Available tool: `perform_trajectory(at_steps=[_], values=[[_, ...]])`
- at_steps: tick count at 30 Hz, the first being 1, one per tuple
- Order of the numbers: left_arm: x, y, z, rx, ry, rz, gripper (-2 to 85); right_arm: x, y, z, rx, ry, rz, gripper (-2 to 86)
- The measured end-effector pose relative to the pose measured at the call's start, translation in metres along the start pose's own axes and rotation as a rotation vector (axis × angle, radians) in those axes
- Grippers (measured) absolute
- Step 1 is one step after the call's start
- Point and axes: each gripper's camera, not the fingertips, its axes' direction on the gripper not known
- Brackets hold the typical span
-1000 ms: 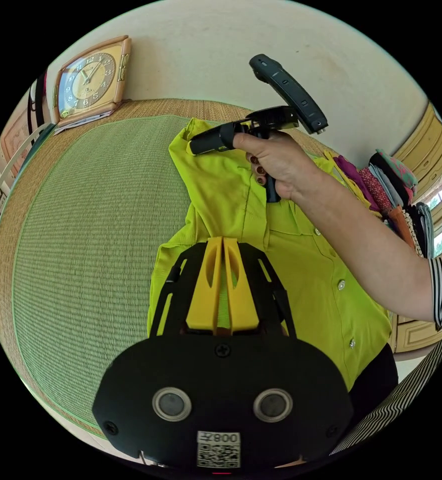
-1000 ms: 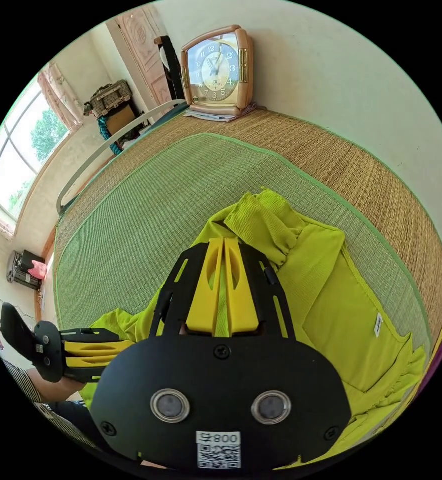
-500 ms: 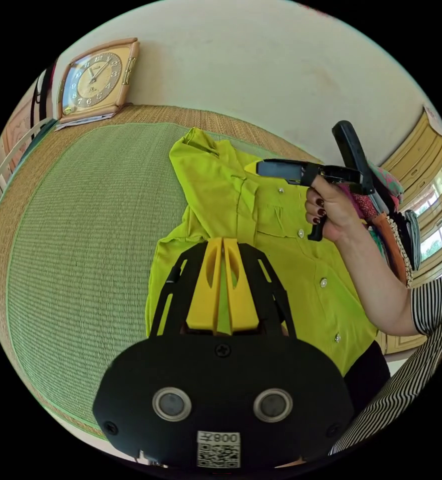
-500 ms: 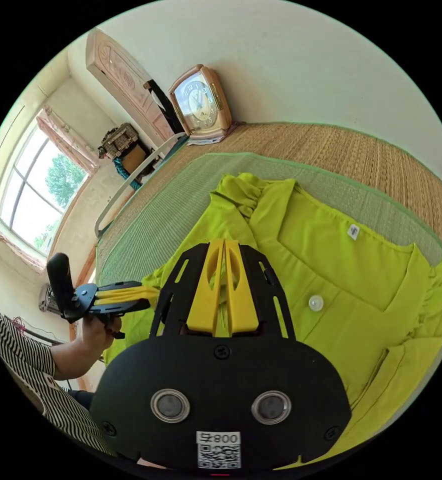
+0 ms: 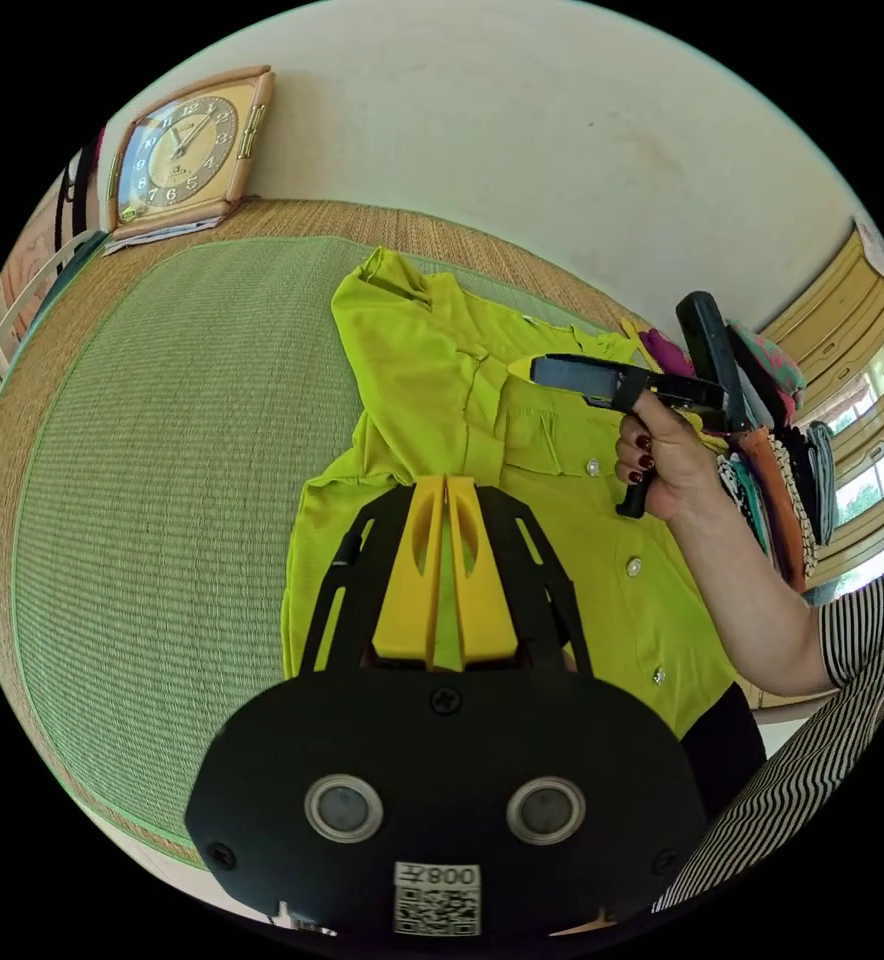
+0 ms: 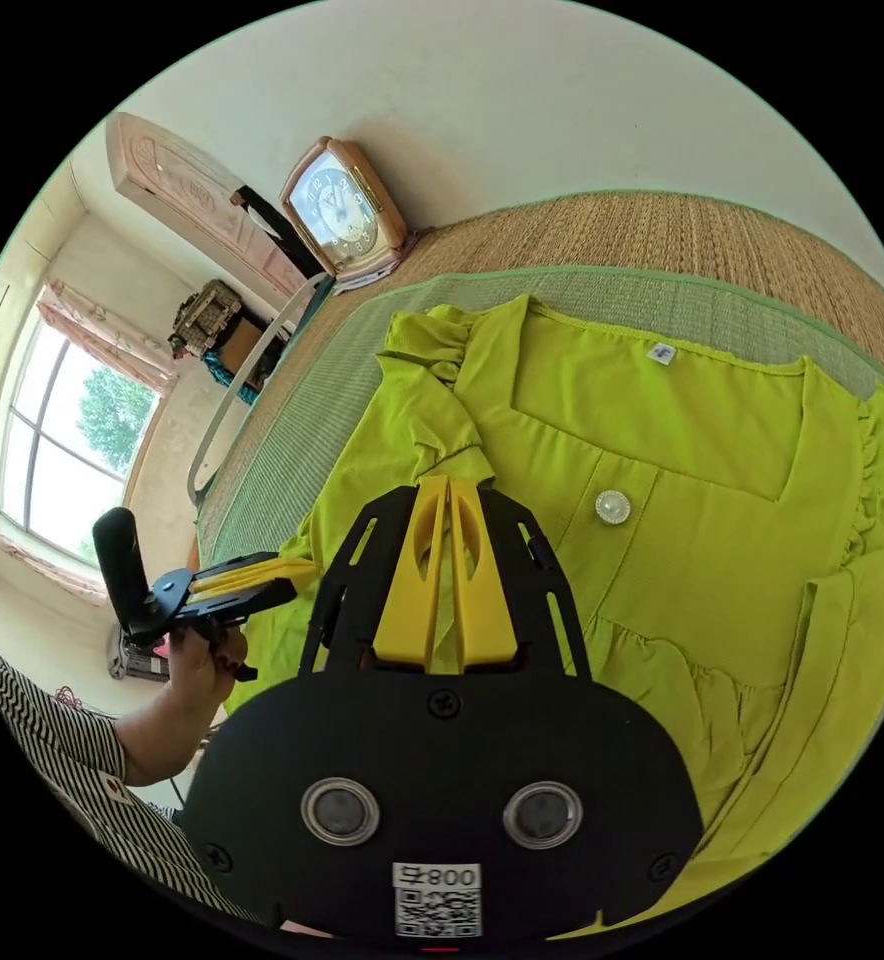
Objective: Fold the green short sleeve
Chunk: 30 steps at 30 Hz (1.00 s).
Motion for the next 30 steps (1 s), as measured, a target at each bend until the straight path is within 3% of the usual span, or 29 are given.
perform_trajectory(at_steps=[7, 17, 24, 30], values=[[-0.025, 0.059, -0.033, -0.015, 0.232, -0.043, 0.2, 0.005, 0.120, -0.122, -0.019, -0.089, 0.115, 0.1], [-0.034, 0.145, -0.096, -0.101, 0.410, -0.127, 0.4, -0.024, 0.289, -0.298, -0.053, -0.071, 0.322, 0.5], [-0.065, 0.196, -0.141, -0.056, 0.443, -0.197, 1.8, -0.040, 0.389, -0.404, 0.050, -0.060, 0.425, 2.6], [-0.129, 0.255, -0.153, -0.052, 0.449, -0.390, 5.2, -0.020, 0.476, -0.451, 0.079, -0.032, 0.576, 6.2]])
